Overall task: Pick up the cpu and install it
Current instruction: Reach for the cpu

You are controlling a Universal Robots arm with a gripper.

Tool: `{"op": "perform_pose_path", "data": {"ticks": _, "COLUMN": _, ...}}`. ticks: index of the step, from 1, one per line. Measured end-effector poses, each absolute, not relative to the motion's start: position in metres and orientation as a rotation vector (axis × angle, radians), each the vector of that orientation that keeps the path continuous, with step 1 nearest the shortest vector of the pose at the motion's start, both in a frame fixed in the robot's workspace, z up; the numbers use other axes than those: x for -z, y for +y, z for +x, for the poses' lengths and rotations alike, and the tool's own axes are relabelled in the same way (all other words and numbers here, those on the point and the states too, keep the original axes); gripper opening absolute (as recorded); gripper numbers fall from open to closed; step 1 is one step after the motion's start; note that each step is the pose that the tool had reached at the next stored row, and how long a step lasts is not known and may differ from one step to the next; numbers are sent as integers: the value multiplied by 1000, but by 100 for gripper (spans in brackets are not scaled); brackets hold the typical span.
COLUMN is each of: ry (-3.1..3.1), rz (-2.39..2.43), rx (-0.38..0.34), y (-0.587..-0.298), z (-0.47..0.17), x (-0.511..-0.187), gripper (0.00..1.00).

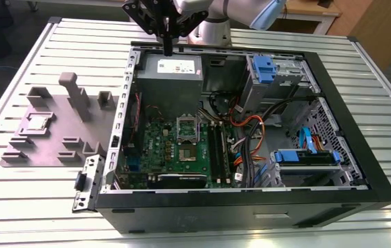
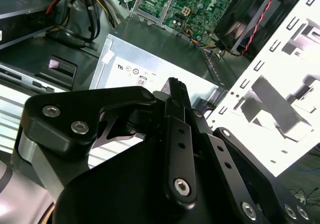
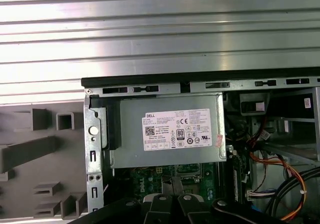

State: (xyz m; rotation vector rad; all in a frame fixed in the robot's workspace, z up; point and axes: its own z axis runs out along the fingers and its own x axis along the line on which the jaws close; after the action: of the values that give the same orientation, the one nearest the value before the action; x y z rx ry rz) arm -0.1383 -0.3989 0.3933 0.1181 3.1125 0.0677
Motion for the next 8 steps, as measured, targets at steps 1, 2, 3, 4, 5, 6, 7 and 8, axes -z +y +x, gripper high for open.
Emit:
{"op": "perform_pose_path", "data": {"ticks": 1, "ry": 3112, "rz": 118, "rx": -68, "y": -399, "z": -139, "x": -393, "gripper": 11}}
{"op": "perform_pose_path", "data": {"ticks": 2, "ry": 3112, "rz": 118, "rx": -68, "y": -399, "z": -139, "x": -393, "gripper": 11}}
{"op": "perform_pose_path", "data": {"ticks": 3, "ry": 3112, "rz": 118, "rx": -68, "y": -399, "z": -139, "x": -393, "gripper": 11}}
{"op": "perform_pose_path", "data": {"ticks": 4, "ry": 3112, "rz": 118, "rx": -68, "y": -399, "z": -139, "x": -393, "gripper": 11}}
{"op": "perform_pose_path", "data": {"ticks": 5, "ry": 3112, "rz": 118, "rx": -68, "y": -399, "z": -139, "x": -393, "gripper": 11}}
{"op": "perform_pose_path", "data": {"ticks": 6, "ry": 3112, "rz": 118, "rx": -68, "y": -399, "z": -140, "x": -393, "gripper": 11}}
{"op": "perform_pose_path", "data": {"ticks": 7, "ry": 3112, "rz": 118, "rx": -68, "y": -399, "z": -140, "x": -393, "gripper": 11}}
{"op": "perform_pose_path", "data": {"ticks": 8, "ry": 3113, "rz": 118, "rx": -68, "y": -399, "z": -140, "x": -393, "gripper": 11}}
